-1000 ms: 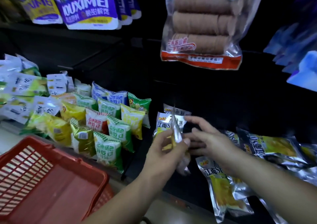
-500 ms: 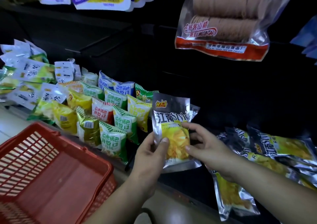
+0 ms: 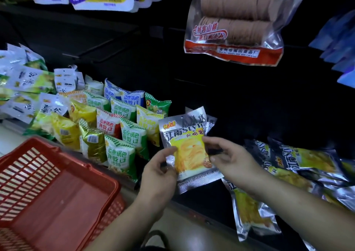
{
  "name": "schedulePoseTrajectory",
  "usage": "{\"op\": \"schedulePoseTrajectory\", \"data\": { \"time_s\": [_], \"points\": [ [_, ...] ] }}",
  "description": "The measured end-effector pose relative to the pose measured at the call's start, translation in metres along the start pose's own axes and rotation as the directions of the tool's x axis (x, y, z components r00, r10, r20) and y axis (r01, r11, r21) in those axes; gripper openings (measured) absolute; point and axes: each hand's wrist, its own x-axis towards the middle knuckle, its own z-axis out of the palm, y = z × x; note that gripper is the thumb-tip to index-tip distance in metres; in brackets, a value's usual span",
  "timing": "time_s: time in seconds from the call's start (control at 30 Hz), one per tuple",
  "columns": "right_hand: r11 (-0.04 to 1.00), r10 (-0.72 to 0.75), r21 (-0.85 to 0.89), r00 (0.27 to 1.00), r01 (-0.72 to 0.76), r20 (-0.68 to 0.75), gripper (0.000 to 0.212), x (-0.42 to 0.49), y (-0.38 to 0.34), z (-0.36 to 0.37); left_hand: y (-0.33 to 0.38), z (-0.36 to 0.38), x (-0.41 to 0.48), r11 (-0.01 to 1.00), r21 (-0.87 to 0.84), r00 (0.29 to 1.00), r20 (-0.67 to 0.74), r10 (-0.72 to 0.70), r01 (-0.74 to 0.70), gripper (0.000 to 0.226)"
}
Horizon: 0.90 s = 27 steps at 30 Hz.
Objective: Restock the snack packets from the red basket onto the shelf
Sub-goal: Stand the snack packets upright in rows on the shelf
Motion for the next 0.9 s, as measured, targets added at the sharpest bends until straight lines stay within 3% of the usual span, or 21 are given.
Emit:
{"op": "schedulePoseTrajectory", "data": {
  "time_s": [0.4, 0.53, 0.6, 0.7, 0.8, 0.9],
  "points": [
    [0.997, 0.038, 0.071, 0.999, -0.036, -0.028, 0.055, 0.004, 0.020, -0.010, 0.002, 0.005, -0.003, 0.999, -0.020, 0.999, -0.030, 0.025, -0.026, 0.058],
    [0.995, 0.076, 0.071, 0.989, -0.067, -0.127, 0.061, 0.006, 0.028, -0.009, 0.002, 0.005, -0.003, 0.999, -0.018, 0.998, -0.054, 0.036, -0.037, 0.059],
    [0.975, 0.147, 0.189, 0.978, -0.117, -0.151, 0.061, 0.006, 0.027, -0.008, 0.001, 0.005, -0.001, 0.999, -0.038, 0.997, -0.072, 0.026, -0.029, 0.058],
    [0.906, 0.249, 0.370, 0.965, -0.204, -0.077, 0.056, 0.005, 0.024, -0.009, -0.001, 0.005, 0.000, 0.999, -0.050, 0.996, -0.089, 0.014, -0.019, 0.057],
    [0.971, 0.194, 0.161, 0.976, -0.178, -0.094, 0.060, 0.007, 0.031, -0.014, 0.002, 0.005, -0.001, 1.000, -0.020, 0.998, -0.051, 0.022, -0.023, 0.060],
    [0.993, 0.117, 0.017, 0.993, -0.117, -0.001, 0.043, 0.004, 0.027, -0.017, 0.004, 0.006, -0.003, 0.999, -0.001, 0.999, 0.020, 0.037, -0.037, 0.061]
  ]
}}
